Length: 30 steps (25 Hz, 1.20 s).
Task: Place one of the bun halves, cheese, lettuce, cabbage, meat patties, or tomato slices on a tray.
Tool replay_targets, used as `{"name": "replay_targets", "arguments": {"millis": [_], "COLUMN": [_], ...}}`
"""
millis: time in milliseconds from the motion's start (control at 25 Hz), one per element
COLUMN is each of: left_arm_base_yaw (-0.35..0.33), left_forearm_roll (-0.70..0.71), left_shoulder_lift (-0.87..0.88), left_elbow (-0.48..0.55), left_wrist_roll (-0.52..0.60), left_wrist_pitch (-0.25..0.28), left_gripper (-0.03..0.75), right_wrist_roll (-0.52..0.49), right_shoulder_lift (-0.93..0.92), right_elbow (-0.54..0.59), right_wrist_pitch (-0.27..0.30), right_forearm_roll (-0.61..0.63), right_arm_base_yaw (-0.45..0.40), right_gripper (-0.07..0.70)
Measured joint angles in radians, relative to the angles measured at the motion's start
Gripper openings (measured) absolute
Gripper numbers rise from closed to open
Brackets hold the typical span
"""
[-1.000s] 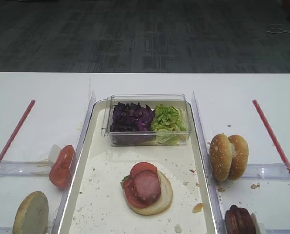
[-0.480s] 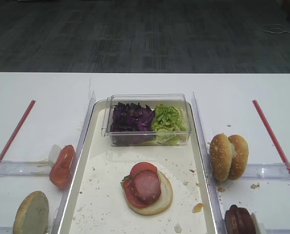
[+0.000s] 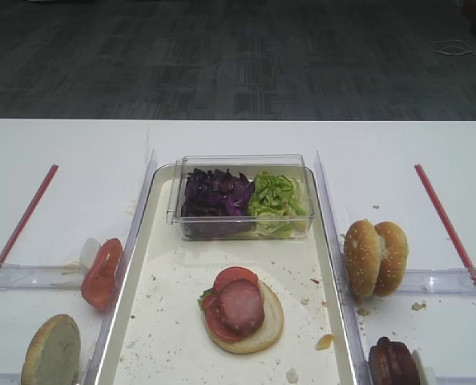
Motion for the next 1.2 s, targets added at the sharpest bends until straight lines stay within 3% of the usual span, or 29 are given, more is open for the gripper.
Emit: {"name": "replay_targets", "arguments": {"millis": [280,1200], "left_arm_base_yaw": [0.0,0.0], "left_forearm_roll": [0.0,-0.002], "left_shoulder_lift": [0.0,0.0], "left_elbow": [0.0,0.0], "left_wrist_roll": [0.0,0.0], "left_wrist_pitch": [0.0,0.0], "left_gripper": [0.474,0.474], "right_wrist_roll": [0.001,0.001], "right_shoulder_lift": [-0.156,-0.158], "right_elbow": [0.0,0.0], "right_wrist_pitch": [0.006,0.009], "right_forearm_roll": [-0.003,-0.003], "right_arm_base_yaw": [0.0,0.0], "right_gripper": [0.643,0.643]}}
